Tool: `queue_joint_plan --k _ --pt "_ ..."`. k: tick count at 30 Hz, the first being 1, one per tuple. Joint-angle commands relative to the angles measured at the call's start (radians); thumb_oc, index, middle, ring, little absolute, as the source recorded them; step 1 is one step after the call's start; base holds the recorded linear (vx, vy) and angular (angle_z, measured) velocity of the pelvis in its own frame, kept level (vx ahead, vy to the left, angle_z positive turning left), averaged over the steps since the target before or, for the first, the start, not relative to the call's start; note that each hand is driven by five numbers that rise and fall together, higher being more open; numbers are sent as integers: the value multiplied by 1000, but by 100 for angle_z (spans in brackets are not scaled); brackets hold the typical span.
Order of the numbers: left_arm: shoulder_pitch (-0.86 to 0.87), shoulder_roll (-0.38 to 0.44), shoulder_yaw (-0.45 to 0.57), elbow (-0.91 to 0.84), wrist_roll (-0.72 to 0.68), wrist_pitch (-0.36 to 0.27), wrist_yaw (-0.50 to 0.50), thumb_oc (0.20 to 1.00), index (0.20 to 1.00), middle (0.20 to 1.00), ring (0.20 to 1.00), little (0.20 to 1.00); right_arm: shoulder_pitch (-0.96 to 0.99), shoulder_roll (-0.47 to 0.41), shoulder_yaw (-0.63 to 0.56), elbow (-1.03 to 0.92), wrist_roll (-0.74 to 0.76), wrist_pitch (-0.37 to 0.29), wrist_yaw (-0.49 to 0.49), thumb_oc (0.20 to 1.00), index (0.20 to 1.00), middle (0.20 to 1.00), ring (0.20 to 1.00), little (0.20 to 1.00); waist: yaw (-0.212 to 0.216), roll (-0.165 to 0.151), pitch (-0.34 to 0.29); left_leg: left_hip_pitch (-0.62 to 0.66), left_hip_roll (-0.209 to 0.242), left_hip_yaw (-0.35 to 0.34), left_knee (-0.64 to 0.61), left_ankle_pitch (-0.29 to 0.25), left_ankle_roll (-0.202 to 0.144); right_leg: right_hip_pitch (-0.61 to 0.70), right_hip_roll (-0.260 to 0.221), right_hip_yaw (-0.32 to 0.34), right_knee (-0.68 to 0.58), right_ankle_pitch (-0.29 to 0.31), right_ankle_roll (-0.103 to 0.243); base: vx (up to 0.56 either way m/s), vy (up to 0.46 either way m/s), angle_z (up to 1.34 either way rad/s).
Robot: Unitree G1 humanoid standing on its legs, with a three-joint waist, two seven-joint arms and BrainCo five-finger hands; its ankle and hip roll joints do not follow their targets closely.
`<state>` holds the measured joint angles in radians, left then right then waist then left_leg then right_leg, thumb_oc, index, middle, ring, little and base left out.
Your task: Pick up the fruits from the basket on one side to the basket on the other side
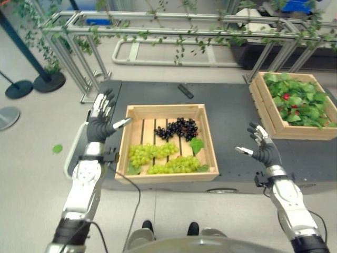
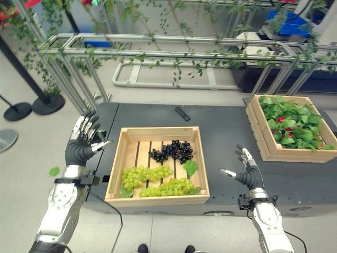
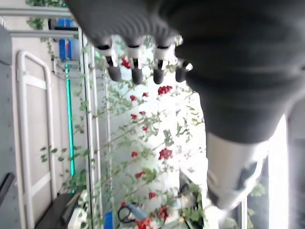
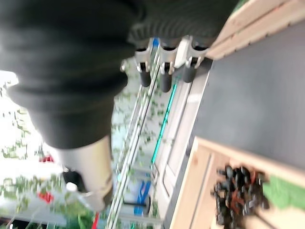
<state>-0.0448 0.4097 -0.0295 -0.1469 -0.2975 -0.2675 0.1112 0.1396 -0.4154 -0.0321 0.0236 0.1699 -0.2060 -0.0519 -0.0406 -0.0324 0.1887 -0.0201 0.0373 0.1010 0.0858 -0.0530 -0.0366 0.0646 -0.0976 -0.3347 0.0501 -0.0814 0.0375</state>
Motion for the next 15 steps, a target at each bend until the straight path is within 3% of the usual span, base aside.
queue_joint_plan --k 1,15 --pt "8 29 14 -42 12 -39 13 1000 1000 1000 1000 1000 -62 -19 -16 -8 12 -41 -11 1000 1000 1000 1000 1000 9 -6 -63 30 41 3 -23 -13 -25 -26 -9 27 44 -39 46 -18 146 15" --pt "48 29 27 -43 1 -21 1 1000 1000 1000 1000 1000 -62 -1 17 2 -10 -25 3 1000 1000 1000 1000 1000 26 -26 -100 79 27 44 -72 -9 -3 -1 -13 58 11 -26 65 11 42 -6"
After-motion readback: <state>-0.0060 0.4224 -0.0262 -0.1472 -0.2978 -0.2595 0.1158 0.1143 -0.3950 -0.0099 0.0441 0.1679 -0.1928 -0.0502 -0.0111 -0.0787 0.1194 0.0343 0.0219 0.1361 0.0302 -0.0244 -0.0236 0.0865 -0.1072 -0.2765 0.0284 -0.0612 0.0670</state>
